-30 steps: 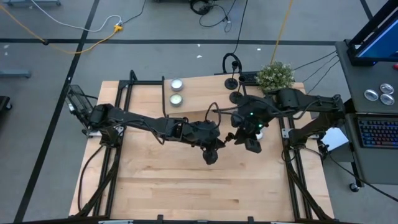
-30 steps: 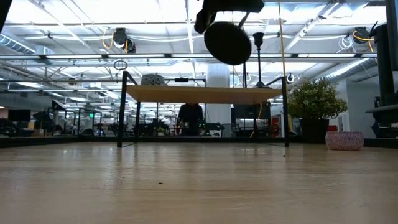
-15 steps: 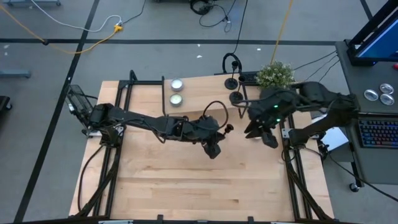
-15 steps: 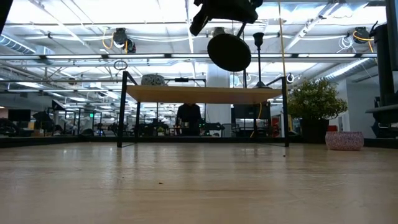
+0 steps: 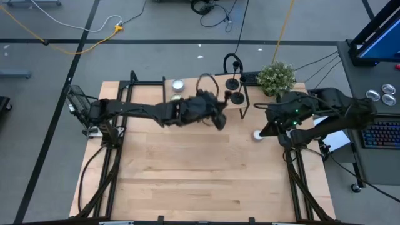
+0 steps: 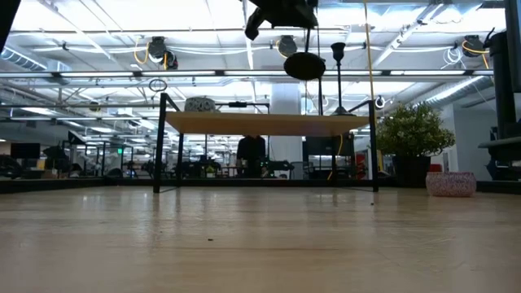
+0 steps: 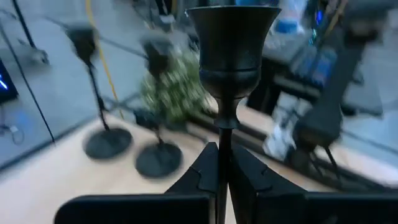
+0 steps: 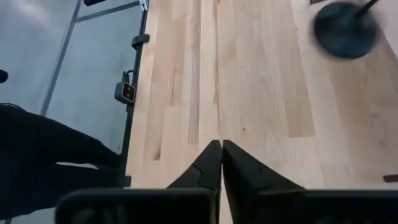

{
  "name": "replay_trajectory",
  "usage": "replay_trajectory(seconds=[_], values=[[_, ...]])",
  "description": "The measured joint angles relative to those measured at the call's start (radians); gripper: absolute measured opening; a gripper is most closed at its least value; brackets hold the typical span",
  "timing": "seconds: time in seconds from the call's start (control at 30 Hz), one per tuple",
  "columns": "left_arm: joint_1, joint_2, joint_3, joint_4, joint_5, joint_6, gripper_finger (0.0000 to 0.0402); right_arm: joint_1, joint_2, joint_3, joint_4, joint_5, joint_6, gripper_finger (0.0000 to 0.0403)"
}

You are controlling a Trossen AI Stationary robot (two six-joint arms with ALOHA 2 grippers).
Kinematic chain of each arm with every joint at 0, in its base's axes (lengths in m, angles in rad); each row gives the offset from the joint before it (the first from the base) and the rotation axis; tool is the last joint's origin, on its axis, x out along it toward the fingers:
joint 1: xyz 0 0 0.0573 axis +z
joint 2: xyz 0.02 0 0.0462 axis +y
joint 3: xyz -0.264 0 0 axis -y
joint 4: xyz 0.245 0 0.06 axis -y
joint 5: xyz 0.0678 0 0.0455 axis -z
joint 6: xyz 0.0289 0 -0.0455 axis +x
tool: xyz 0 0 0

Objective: Pick & Place candle stick holders
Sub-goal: Put the black candle holder on the shelf

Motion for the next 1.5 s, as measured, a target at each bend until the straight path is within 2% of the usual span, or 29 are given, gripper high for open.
replay_trajectory(seconds=[0.23, 0.5, 0.73, 1.07, 1.5], values=[[0.09, 0.001, 0.0, 0.158, 0.016, 0.128, 0.0013, 0.0, -0.112, -0.128, 0.059, 0.0, 0.004, 0.0002], [0.191, 0.008, 0.0, 0.219, 0.042, 0.174, 0.0013, 0.0, -0.18, -0.21, 0.172, 0.003, 0.012, 0.0001], [0.254, 0.047, -0.001, 0.226, 0.104, 0.176, 0.0013, 0.0, -0.18, -0.215, 0.212, 0.012, 0.059, 0.0], [0.273, 0.141, 0.0, 0.303, 0.15, 0.176, 0.0013, 0.0, -0.181, -0.215, 0.213, 0.115, 0.09, 0.0], [0.296, 0.195, 0.001, 0.342, 0.148, 0.191, 0.0013, -0.001, -0.18, -0.215, 0.214, 0.159, 0.122, 0.0]])
